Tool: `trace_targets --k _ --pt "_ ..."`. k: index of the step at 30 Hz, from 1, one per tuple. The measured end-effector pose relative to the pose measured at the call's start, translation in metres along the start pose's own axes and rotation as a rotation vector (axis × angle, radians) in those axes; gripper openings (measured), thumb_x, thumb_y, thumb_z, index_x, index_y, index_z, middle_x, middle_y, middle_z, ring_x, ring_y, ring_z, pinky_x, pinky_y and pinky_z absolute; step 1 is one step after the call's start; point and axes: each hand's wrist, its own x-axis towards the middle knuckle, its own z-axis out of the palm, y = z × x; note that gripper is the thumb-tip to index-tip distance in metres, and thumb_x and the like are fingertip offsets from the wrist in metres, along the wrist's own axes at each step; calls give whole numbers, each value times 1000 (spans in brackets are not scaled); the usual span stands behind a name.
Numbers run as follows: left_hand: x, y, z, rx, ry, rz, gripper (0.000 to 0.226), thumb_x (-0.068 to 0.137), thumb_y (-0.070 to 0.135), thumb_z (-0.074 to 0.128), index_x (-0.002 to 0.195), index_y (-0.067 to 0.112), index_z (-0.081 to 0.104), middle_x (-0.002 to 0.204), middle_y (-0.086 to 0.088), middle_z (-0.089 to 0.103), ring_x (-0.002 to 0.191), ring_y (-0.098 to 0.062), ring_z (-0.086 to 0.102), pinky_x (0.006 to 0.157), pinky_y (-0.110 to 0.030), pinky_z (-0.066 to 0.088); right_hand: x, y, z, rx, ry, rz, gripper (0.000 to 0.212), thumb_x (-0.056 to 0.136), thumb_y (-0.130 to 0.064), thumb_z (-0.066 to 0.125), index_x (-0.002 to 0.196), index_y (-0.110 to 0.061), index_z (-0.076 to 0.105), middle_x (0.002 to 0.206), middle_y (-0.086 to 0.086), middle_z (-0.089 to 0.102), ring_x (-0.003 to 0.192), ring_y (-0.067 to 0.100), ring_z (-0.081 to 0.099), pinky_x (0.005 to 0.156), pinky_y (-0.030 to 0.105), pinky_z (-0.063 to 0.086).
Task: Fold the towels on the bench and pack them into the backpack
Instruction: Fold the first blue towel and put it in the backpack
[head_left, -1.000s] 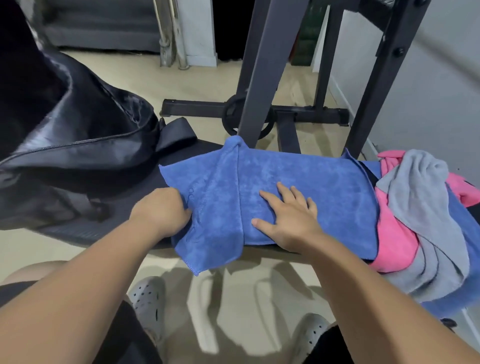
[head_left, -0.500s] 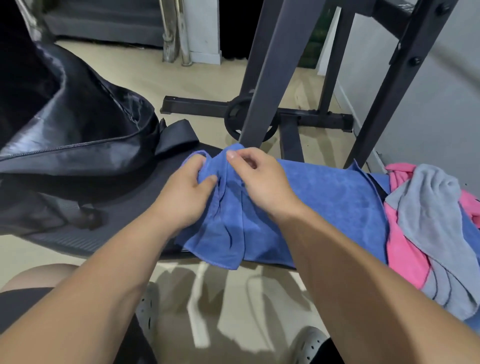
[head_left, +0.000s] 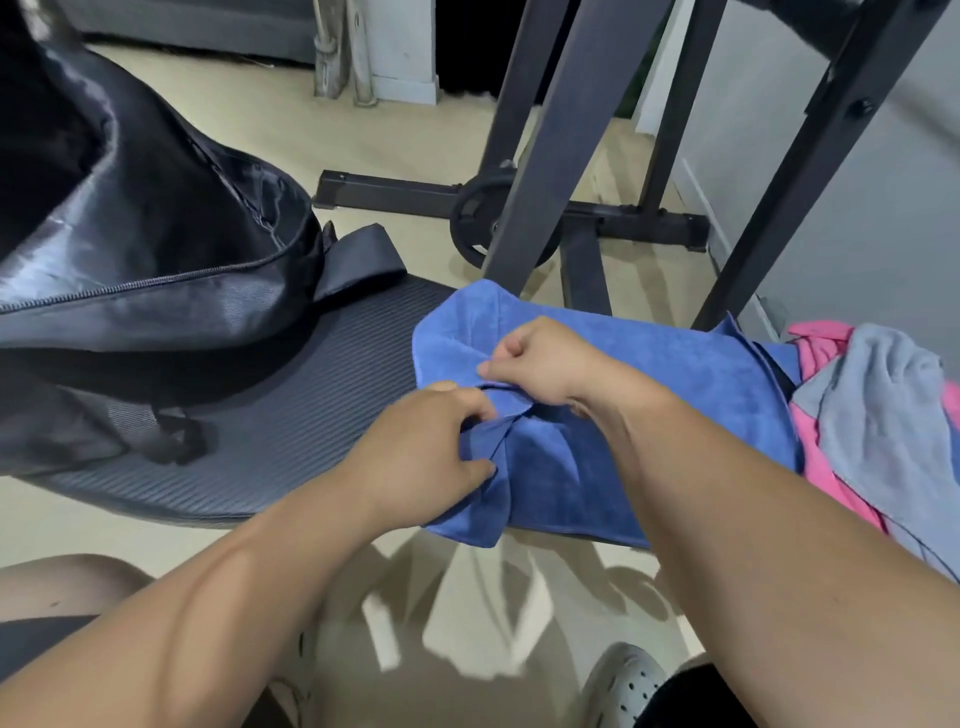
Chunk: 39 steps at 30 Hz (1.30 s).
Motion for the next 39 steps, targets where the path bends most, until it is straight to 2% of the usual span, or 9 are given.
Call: trace_targets --k 5,8,11,13,16,19,22,30,39 --pt "-3 -14 -14 15 55 -132 26 74 40 80 69 21 63 61 11 61 64 -7 57 62 -33 49 8 6 5 480 219 138 18 96 -14 53 110 -25 59 92 8 68 73 23 60 61 29 47" --pt "-6 -15 -15 19 -27 -152 29 79 42 77 69 17 65 62 7 64 65 -12 59 63 -34 50 15 3 8 625 227 122 29 96 -12 46 103 -28 69 99 9 72 79 26 66 68 40 56" --pt "-6 -15 -11 -5 -50 -148 34 82 35 74 62 15 57 58 4 58 59 -15 52 60 -34 44 14 -2 10 661 207 98 28 84 -36 73 96 -10 73 101 6 75 92 26 72 82 41 59" --pt "-5 -16 -11 -32 -47 -145 33 81 31 70 60 13 52 56 3 54 56 -15 46 57 -34 41 11 -1 6 582 168 101 55 64 -42 91 107 -13 70 101 4 74 90 22 74 79 35 60" --pt "-5 -15 -19 -148 -34 -174 29 79 24 66 62 9 48 53 6 44 54 -14 37 54 -33 34 10 0 1 262 218 111 46 74 -19 86 115 -20 64 94 2 68 77 15 66 64 27 55" --pt "-10 -15 -33 -259 -25 -194 29 75 21 64 61 9 42 51 9 33 51 -12 29 51 -29 26 18 -9 0 129 370 54 9 87 -15 66 94 -13 70 85 4 69 77 22 63 69 35 54" --pt "-15 -21 -55 -325 67 -261 28 72 21 62 57 15 39 49 8 31 48 -13 27 50 -28 23 27 -39 4 69 396 -29 29 92 -16 52 63 -12 52 63 1 51 63 22 45 55 33 36" --pt "-42 -63 -109 -172 464 -425 12 72 17 67 64 16 58 42 10 45 42 -14 37 50 -26 34 49 -128 39 773 164 53 25 102 -32 46 103 -12 61 98 11 67 95 33 69 90 53 58" --pt "-36 -35 -100 -496 442 -267 7 74 13 68 74 20 66 49 0 51 46 -16 40 56 -31 38 40 -118 14 1069 159 59 36 105 -33 51 128 -6 58 111 17 71 99 36 72 86 57 59"
